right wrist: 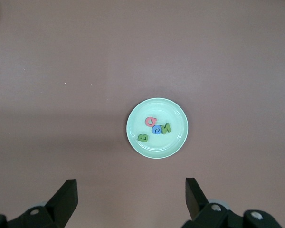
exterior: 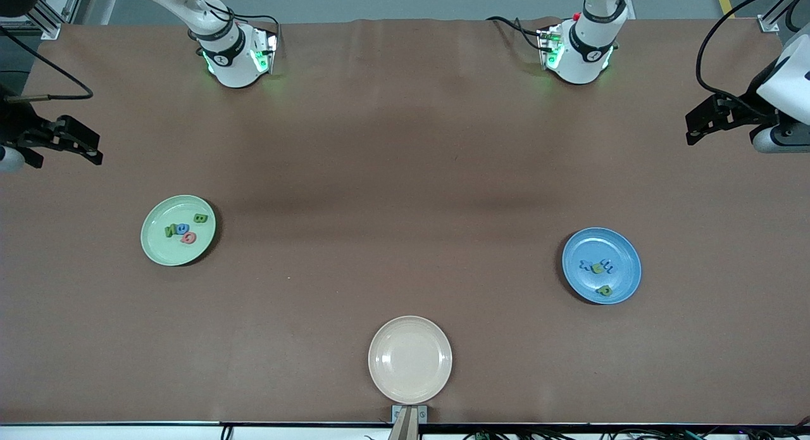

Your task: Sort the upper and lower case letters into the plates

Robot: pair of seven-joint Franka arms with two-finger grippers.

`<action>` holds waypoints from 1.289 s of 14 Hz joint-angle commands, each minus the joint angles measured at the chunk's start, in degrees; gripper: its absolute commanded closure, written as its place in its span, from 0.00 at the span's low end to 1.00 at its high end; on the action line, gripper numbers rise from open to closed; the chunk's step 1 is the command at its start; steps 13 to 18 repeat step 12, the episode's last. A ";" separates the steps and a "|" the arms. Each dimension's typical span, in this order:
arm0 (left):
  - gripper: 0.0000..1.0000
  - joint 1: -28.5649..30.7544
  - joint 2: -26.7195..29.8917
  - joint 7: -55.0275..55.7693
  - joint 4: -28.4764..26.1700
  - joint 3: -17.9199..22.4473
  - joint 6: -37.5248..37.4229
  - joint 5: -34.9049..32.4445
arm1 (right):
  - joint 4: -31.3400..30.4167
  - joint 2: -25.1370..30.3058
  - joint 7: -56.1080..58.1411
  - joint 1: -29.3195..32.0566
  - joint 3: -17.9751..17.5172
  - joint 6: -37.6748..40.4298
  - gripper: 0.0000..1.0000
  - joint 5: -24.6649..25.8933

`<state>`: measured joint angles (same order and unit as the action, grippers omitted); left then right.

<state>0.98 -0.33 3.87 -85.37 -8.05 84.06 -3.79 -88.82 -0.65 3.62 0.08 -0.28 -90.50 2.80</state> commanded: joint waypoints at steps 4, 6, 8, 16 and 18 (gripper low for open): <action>0.00 0.26 0.68 2.37 -1.82 -2.15 -0.48 1.95 | 5.58 -0.76 -0.46 0.53 0.54 1.02 0.00 0.45; 0.00 0.43 0.33 2.37 -1.12 -1.71 -0.30 2.65 | 7.08 -0.67 -0.55 0.36 0.45 1.02 0.00 -0.08; 0.00 1.04 0.07 2.10 -0.41 -1.45 -0.30 3.62 | 7.08 -0.84 -0.63 0.09 0.37 1.02 0.00 -0.17; 0.00 1.04 -0.55 1.84 -0.24 -1.53 -0.30 3.18 | 7.17 -0.76 -0.55 0.53 0.45 0.94 0.00 -0.26; 0.00 1.04 -0.55 1.84 -0.24 -1.53 -0.30 3.18 | 7.17 -0.76 -0.55 0.53 0.45 0.94 0.00 -0.26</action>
